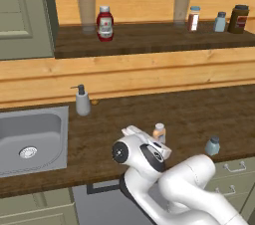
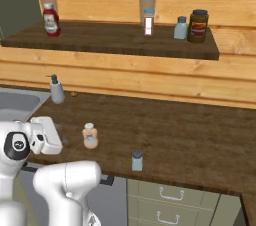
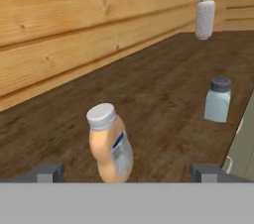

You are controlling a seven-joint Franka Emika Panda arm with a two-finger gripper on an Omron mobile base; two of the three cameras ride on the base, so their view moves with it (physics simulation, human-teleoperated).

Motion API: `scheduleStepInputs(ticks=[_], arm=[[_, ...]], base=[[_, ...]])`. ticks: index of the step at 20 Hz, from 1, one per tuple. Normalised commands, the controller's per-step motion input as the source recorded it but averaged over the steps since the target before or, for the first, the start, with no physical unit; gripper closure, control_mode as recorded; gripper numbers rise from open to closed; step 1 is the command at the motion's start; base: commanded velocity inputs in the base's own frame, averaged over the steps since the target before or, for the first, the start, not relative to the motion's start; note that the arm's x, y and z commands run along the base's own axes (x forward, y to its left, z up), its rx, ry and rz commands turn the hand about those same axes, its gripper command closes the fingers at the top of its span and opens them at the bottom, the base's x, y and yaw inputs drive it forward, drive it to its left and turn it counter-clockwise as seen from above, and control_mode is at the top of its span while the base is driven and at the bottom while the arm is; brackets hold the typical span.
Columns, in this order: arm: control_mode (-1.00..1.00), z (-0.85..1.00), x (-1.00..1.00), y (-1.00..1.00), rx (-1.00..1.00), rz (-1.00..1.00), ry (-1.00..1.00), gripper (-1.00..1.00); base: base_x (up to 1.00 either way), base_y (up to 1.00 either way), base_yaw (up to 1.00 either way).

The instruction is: Put the shaker and condiment bottle from the counter next to their counterparts in the cabinet.

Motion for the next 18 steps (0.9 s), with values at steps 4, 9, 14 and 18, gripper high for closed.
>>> scheduleStepInputs(ticks=[4,9,14,18], arm=[[-1.0,-0.36,0.13,-0.1,0.0,0.0,0.0,-1.0],[-1.0,-0.17,0.13,-0.08,0.02,-0.01,0.0,-1.0],[-1.0,-0.14,0.29,-0.21,0.04,0.0,0.0,-1.0],[-1.0,-0.15,0.28,-0.23,0.04,0.0,0.0,-1.0]], base=[[0.0,0.0,0.0],[0.0,0.0,0.0],[0.0,0.0,0.0],[0.0,0.0,0.0]])
